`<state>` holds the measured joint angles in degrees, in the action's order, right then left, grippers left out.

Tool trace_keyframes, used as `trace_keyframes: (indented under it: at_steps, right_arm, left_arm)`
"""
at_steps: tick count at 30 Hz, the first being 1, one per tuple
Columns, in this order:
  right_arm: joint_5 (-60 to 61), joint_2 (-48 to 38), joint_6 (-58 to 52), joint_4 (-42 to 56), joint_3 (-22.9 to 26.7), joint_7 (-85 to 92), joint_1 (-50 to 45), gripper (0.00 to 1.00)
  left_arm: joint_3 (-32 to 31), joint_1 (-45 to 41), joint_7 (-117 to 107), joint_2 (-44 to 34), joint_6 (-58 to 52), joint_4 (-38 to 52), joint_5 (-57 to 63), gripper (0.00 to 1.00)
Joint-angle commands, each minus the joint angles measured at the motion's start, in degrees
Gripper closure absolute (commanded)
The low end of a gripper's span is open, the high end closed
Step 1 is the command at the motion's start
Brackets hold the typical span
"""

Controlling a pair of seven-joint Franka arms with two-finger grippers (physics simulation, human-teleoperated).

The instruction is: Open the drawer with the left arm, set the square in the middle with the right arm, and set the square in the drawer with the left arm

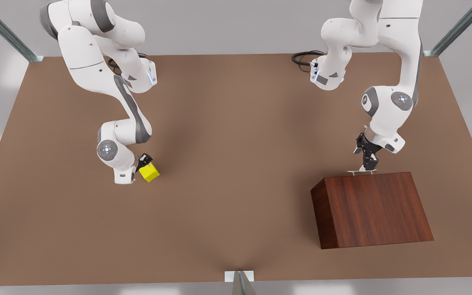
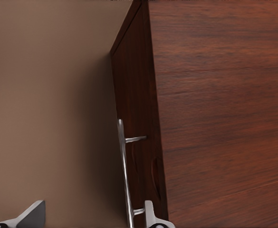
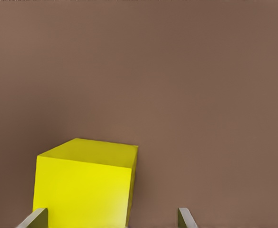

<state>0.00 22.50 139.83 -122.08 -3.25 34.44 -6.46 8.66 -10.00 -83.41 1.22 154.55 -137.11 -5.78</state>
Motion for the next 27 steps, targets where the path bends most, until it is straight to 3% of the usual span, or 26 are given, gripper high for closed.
trace_keyframes:
  at_steps: [1, 16, 27]
  right_arm:
    - [0.0, 0.0, 0.0, 0.0, 0.0, 0.01, -0.05, 0.0]
    - [0.0, -0.88, 0.18, -0.79, -1.85, 0.1, -0.93, 0.0]
    - [0.09, 1.4, 8.7, -4.22, -1.76, -0.61, -0.49, 0.0]
  left_arm:
    - [0.04, 0.77, 0.0, 0.18, 0.05, 0.0, -0.02, 0.0]
    - [1.01, 1.21, 0.0, 3.17, 0.93, 0.0, 0.16, 0.0]
    - [0.92, 1.12, 0.09, 3.79, -0.04, -0.17, 0.34, 0.0]
